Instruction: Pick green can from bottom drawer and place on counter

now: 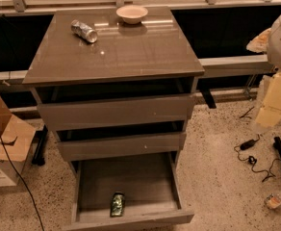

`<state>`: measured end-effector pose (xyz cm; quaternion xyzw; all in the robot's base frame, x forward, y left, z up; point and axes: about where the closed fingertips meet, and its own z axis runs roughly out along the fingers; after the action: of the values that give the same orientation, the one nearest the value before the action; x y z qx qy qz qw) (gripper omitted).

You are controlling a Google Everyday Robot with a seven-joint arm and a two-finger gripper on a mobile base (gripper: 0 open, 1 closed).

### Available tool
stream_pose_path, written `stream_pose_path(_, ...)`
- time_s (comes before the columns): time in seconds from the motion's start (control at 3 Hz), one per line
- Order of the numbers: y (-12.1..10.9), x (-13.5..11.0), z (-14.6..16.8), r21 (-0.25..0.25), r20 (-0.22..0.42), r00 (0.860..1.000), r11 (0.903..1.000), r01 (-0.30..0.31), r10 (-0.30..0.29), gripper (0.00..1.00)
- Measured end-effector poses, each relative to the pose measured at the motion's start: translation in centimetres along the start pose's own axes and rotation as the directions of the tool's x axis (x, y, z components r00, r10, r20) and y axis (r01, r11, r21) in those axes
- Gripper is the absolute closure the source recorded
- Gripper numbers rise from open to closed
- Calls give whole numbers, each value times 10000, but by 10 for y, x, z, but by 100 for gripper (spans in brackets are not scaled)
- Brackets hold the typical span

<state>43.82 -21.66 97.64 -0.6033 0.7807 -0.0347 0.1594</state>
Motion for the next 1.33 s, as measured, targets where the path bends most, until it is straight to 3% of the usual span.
stream_pose_path(0.33, 0, 0, 0, 0, 1, 10000, 10000, 0, 0, 0)
stream_pose_path(0.67, -2, -17, 13, -14, 215, 9997, 10000, -73, 73, 0)
stream_pose_path(1.0, 0, -25, 46, -418, 755, 9946, 9968, -677, 708, 0)
stream_pose_path(1.33, -2, -32, 94, -839, 1047, 9735, 9772, -1951, 2034, 0)
